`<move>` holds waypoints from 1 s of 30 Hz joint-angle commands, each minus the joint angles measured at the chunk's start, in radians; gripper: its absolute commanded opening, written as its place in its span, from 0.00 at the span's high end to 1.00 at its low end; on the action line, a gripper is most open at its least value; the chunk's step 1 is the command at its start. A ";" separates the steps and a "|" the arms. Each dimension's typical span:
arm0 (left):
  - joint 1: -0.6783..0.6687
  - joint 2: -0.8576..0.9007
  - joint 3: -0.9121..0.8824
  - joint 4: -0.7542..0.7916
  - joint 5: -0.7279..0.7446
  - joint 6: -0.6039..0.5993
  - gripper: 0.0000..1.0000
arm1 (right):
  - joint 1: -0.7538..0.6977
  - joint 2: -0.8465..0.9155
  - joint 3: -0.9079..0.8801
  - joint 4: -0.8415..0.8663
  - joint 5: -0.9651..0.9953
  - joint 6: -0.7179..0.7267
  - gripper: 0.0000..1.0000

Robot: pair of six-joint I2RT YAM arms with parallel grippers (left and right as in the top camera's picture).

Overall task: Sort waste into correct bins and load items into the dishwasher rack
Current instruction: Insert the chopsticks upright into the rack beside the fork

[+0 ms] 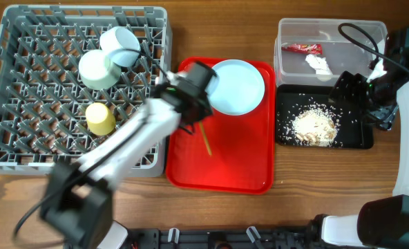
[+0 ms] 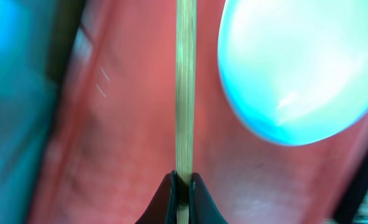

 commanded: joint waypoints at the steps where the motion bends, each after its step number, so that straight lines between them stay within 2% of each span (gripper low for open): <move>1: 0.129 -0.144 0.003 0.002 -0.031 0.234 0.96 | -0.002 -0.019 0.016 -0.001 -0.010 -0.019 0.00; 7: 0.314 -0.189 0.003 -0.004 0.041 0.567 0.96 | -0.002 -0.019 0.016 -0.001 -0.010 -0.019 0.00; 11: 0.384 -0.182 0.003 -0.001 0.111 0.686 0.96 | -0.002 -0.019 0.016 -0.002 -0.010 -0.019 0.00; 16: 0.404 -0.144 0.003 0.002 0.153 0.752 0.96 | -0.002 -0.019 0.016 -0.003 -0.010 -0.017 0.00; 27: 0.404 0.008 0.003 0.057 0.153 0.751 0.96 | -0.002 -0.019 0.016 -0.002 -0.017 -0.017 0.00; 29: 0.403 0.021 0.003 0.065 0.153 0.751 0.91 | -0.002 -0.019 0.016 -0.002 -0.017 -0.017 0.00; 30: 0.403 0.022 0.003 0.069 0.153 0.751 0.85 | -0.002 -0.019 0.016 -0.002 -0.017 -0.017 0.00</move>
